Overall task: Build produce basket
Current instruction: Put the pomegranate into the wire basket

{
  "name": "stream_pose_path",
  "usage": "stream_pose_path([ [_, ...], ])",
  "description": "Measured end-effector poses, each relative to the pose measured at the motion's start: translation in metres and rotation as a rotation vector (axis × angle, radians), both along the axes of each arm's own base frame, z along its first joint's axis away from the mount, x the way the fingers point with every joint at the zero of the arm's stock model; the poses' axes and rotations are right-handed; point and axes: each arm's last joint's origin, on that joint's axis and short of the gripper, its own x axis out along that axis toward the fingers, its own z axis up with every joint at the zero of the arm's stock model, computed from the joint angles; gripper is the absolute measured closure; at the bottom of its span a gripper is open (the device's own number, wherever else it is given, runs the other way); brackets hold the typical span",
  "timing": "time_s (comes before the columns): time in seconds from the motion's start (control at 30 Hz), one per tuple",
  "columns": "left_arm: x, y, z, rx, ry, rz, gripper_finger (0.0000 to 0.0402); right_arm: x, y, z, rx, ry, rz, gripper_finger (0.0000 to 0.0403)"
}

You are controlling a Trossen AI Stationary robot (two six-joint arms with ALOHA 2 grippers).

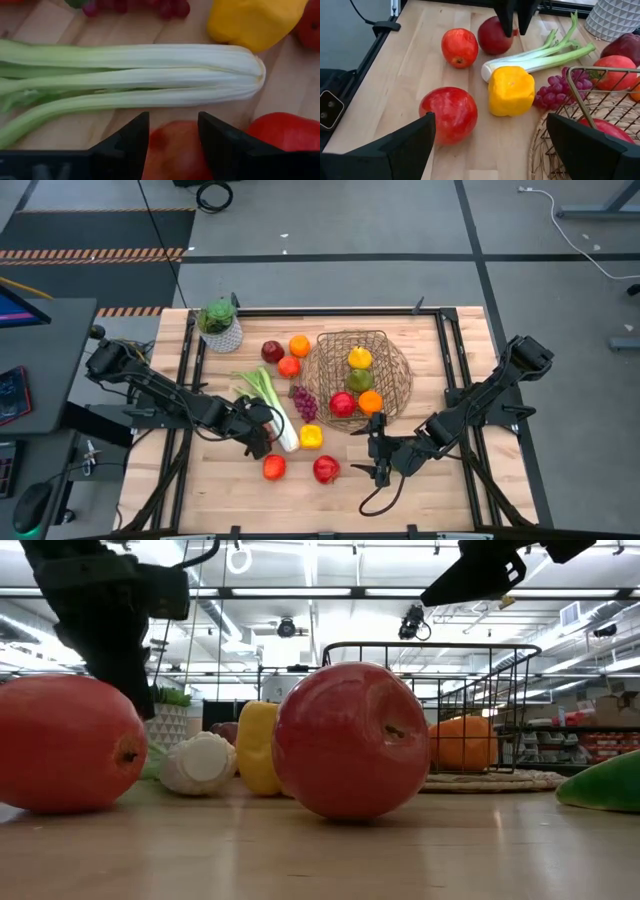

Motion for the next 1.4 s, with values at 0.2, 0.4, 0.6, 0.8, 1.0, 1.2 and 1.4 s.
stream_pose_path([
  [0.2, 0.001, -0.001, 0.0, -0.03, -0.005, 0.003, 0.0227, 0.0, 0.0, 0.0, 0.0, -0.001, 0.0, 0.0019],
  [0.4, 0.004, 0.0, 0.008, -0.071, 0.009, -0.029, 0.0239, 0.0, 0.0, 0.0, 0.0, -0.001, 0.0, 0.0019],
  [0.6, 0.001, -0.002, 0.035, 0.01, 0.062, -0.151, 0.025, 0.0, 0.0, 0.0, 0.001, -0.001, 0.0, 0.0019],
  [0.8, -0.009, -0.011, 0.035, 0.076, 0.133, -0.284, 0.0201, 0.0, 0.0, 0.0, 0.007, -0.001, -0.004, 0.0019],
  [1.0, -0.016, -0.025, 0.034, 0.167, 0.143, -0.507, 0.0084, 0.0, 0.0, 0.0, 0.01, -0.001, -0.006, 0.0019],
  [1.2, -0.015, -0.026, 0.035, 0.161, 0.121, -0.497, 0.0007, 0.001, -0.001, 0.0, 0.011, -0.002, -0.009, 0.0019],
  [1.4, -0.013, -0.028, 0.033, 0.154, 0.12, -0.507, 0.0004, 0.001, -0.001, 0.0, 0.016, -0.002, -0.015, 0.0019],
])
